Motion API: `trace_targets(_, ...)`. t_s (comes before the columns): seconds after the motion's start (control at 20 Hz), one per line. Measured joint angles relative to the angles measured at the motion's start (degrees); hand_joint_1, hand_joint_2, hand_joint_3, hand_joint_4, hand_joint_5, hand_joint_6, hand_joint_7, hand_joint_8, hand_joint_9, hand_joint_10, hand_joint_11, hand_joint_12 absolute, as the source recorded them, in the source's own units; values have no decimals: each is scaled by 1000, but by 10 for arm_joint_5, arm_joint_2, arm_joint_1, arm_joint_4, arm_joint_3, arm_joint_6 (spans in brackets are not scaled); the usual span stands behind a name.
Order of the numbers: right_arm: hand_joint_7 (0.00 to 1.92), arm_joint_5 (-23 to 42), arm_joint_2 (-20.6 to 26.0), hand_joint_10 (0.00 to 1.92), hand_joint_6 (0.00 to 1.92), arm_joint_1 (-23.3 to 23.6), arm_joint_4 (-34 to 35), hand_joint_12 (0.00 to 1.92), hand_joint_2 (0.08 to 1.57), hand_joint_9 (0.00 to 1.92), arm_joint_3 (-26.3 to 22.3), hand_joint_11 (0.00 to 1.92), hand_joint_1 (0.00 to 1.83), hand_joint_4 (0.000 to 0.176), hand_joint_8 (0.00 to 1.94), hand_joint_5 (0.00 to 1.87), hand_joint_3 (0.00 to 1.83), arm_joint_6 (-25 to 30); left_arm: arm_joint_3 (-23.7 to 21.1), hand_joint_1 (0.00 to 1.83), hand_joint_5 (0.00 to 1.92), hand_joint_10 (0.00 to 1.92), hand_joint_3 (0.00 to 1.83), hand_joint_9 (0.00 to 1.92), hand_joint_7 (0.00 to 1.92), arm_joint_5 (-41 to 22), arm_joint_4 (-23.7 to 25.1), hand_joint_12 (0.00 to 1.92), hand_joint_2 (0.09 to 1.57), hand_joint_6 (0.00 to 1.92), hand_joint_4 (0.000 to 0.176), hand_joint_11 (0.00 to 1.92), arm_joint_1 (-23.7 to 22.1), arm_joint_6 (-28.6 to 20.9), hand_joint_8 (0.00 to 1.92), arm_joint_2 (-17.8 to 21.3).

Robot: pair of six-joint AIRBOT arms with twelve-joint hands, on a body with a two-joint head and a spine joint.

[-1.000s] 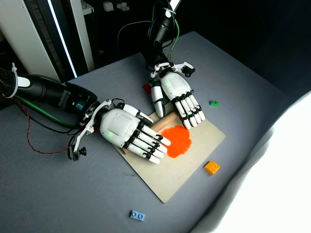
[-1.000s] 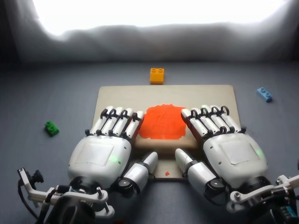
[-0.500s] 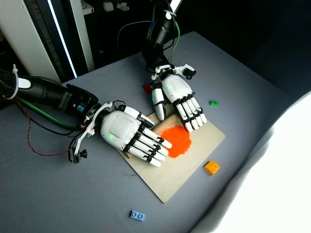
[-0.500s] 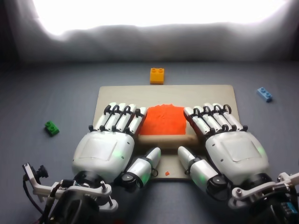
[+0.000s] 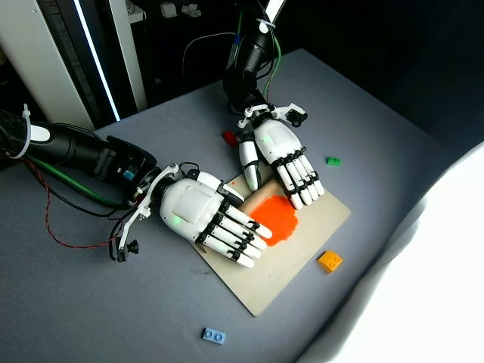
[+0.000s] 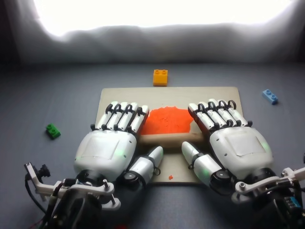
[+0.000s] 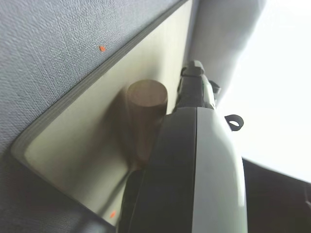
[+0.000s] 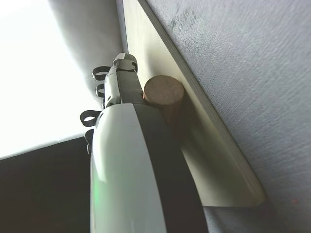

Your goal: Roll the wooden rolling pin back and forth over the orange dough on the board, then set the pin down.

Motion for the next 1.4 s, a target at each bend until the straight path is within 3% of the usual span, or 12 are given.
trace_targets(0.2,85,-5,-1,1,1,2,2,10,1563,11,6,0,0,0,1,110,11,3,7,0,31,0,14,0,0,5,3,0,1509,0,0,0,-1,-4,0,-3)
trace_targets(0.45,65,-12,-2,2,0,7,15,0,1563,7,14,0,0,0,3,79,7,4,19,0,0,0,0,0,0,4,0,0,1460,0,0,0,-5,-6,0,-6)
trace_targets(0.65,118,-16,-2,16,17,10,18,17,1571,51,16,27,0,0,16,129,26,7,26,0,0,0,0,0,0,12,3,0,1461,0,0,0,-10,-8,0,-11)
trace_targets(0.75,133,-17,-2,1,1,10,17,187,1571,69,18,0,0,0,8,153,33,8,30,0,0,0,0,0,0,14,1,0,1451,0,0,0,-14,-8,0,-13)
trace_targets(1.15,123,-24,-3,8,3,15,20,74,1563,60,30,0,0,0,4,133,13,13,55,0,0,0,0,0,0,28,4,0,1451,0,0,0,-22,-18,0,-24)
trace_targets(1.4,146,-28,-4,3,0,21,21,212,1563,76,36,0,0,0,2,159,4,16,69,0,4,0,0,0,0,33,4,0,1454,1,0,0,-23,-32,0,-26)
